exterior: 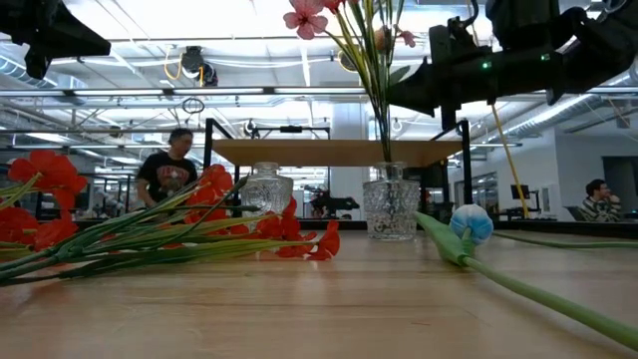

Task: Pick and place flowers into a vace then onto a shelf
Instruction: Put the pink tulip into the right transparent vase

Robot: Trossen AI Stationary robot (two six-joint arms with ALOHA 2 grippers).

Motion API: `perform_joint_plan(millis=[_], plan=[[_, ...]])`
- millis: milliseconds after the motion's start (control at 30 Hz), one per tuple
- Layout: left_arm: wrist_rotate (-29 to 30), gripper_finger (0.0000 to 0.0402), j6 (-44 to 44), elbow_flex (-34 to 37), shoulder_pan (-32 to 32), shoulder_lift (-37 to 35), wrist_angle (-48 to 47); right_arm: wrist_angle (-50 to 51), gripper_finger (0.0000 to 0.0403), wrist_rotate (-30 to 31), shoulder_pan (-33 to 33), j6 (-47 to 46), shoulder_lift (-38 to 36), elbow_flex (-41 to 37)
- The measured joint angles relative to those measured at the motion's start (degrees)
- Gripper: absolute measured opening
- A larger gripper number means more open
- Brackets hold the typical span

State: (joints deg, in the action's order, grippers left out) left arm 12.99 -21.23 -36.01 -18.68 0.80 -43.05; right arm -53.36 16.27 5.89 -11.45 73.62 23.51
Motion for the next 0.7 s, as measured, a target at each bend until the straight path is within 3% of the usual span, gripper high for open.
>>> perform_joint_plan(millis=[700], plan=[[0.01,0.0051,0.0,0.02,0.0,0.0,0.01,1.57,0.0014,1.64,-2.43,0.02,0.97,-0.07]])
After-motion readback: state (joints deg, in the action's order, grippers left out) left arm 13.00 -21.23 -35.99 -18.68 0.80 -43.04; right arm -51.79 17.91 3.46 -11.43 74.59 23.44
